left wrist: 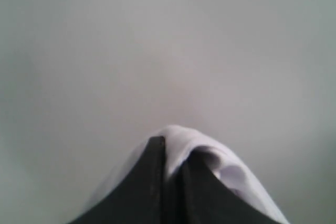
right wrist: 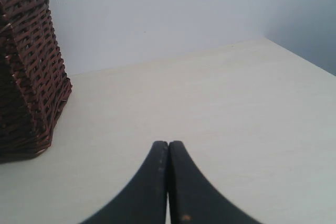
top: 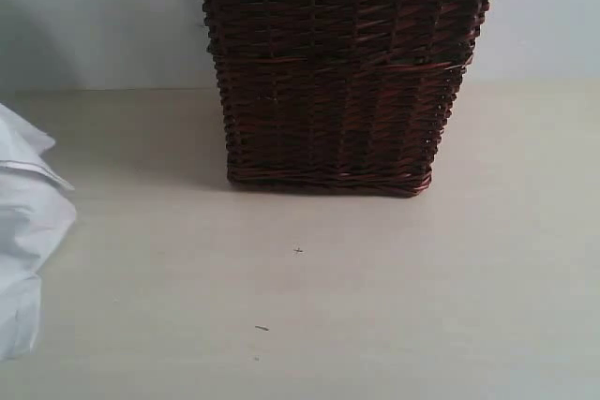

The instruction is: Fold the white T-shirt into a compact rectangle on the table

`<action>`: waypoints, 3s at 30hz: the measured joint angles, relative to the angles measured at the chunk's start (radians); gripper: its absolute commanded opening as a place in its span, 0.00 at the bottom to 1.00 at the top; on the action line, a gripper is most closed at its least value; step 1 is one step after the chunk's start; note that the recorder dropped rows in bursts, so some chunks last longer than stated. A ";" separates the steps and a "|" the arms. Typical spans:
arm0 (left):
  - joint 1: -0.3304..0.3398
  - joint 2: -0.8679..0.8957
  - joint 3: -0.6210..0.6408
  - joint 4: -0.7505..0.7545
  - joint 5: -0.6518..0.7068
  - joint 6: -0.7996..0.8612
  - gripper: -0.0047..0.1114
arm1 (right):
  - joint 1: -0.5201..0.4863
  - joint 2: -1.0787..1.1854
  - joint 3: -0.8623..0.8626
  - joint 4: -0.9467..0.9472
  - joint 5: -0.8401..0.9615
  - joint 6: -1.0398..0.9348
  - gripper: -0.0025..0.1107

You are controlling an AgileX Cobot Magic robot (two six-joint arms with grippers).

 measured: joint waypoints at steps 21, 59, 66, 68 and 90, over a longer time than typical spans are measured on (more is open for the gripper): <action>-0.083 -0.019 0.136 0.030 0.692 -0.348 0.04 | 0.000 0.000 0.000 0.000 0.000 0.000 0.02; -0.715 0.065 0.292 -0.050 0.497 -0.357 0.44 | 0.000 0.000 0.000 0.000 0.000 0.000 0.02; -0.715 0.065 0.295 -0.075 0.572 -0.347 0.72 | 0.000 0.000 0.000 0.000 0.000 0.000 0.02; -0.715 0.059 0.295 -0.169 0.588 -0.344 0.73 | 0.000 0.000 0.000 0.000 0.000 0.000 0.02; -0.807 0.096 0.295 0.005 0.382 -0.143 0.04 | 0.000 0.000 0.000 0.000 0.000 0.000 0.02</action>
